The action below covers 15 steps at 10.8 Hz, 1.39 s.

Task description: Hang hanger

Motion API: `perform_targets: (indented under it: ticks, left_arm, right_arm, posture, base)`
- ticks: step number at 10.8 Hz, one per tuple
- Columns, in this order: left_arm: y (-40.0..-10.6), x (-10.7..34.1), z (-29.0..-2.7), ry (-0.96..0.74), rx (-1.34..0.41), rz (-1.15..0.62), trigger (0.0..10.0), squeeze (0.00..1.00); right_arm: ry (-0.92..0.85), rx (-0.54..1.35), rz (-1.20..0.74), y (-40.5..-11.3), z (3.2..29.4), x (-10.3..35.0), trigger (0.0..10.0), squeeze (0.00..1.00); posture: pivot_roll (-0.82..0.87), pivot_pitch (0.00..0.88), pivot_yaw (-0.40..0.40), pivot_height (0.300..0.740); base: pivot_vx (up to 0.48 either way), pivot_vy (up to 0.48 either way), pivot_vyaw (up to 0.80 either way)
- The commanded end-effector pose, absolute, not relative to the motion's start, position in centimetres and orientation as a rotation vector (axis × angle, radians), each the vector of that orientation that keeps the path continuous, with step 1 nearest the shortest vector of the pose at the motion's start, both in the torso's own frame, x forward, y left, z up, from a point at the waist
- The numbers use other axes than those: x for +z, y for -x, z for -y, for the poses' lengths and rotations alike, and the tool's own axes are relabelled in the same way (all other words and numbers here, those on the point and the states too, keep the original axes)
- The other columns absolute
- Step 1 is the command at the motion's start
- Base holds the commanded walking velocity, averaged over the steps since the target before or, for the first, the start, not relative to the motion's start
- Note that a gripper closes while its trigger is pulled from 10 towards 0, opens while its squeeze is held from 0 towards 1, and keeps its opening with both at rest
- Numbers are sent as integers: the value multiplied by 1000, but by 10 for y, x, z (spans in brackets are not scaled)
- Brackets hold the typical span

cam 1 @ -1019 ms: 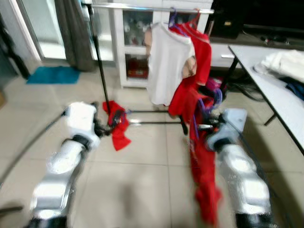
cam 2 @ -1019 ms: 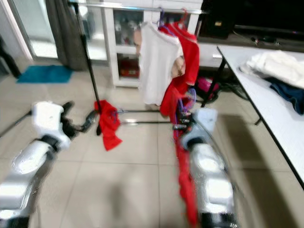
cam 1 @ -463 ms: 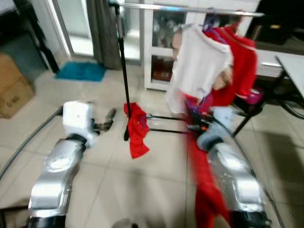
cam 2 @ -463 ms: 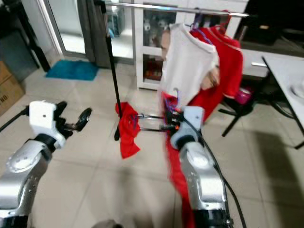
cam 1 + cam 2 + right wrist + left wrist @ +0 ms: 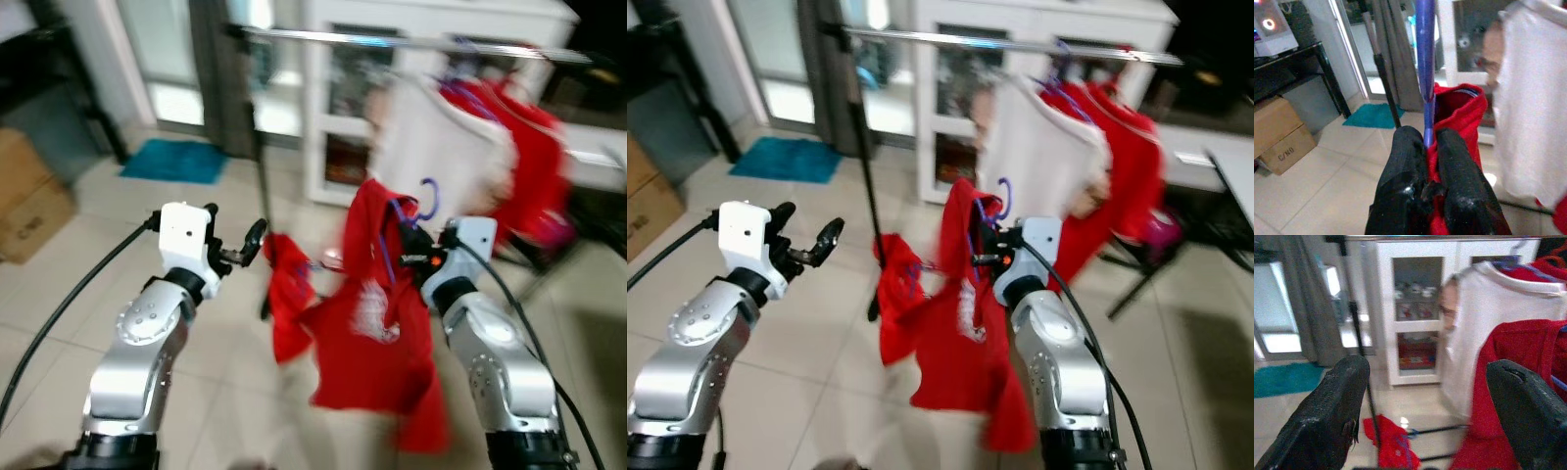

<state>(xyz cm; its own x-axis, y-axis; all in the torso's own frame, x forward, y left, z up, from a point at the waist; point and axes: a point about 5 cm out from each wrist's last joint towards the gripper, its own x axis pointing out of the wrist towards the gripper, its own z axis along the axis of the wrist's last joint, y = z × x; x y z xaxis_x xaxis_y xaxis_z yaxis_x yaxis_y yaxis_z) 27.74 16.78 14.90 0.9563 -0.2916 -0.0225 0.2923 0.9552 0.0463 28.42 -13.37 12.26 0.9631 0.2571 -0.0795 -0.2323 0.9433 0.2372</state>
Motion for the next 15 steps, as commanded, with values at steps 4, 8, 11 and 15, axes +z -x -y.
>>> perform_targets:
  ticks: [4,8,11,15]
  left_arm:
    - [-274,151,-167,-59,-316,-7,10000,0]
    - [-282,147,-168,-47,-279,-20,10000,0]
    - [-279,149,-156,8,-344,-23,10000,0]
    - [-278,147,-157,-50,-383,-54,10000,0]
  right_arm:
    - [-210,299,-87,-285,126,130,10000,0]
    - [-146,312,-101,-286,133,125,10000,0]
    - [-150,304,-124,-284,132,122,10000,0]
    - [-163,354,-61,-287,132,138,10000,0]
  posture:
    - [-13,0,-11,740]
    - [-17,0,-24,740]
    - [-21,0,-31,740]
    - [-12,0,-14,740]
  base:
    - [478,0,0]
    - [466,0,0]
    - [416,0,0]
    - [87,0,0]
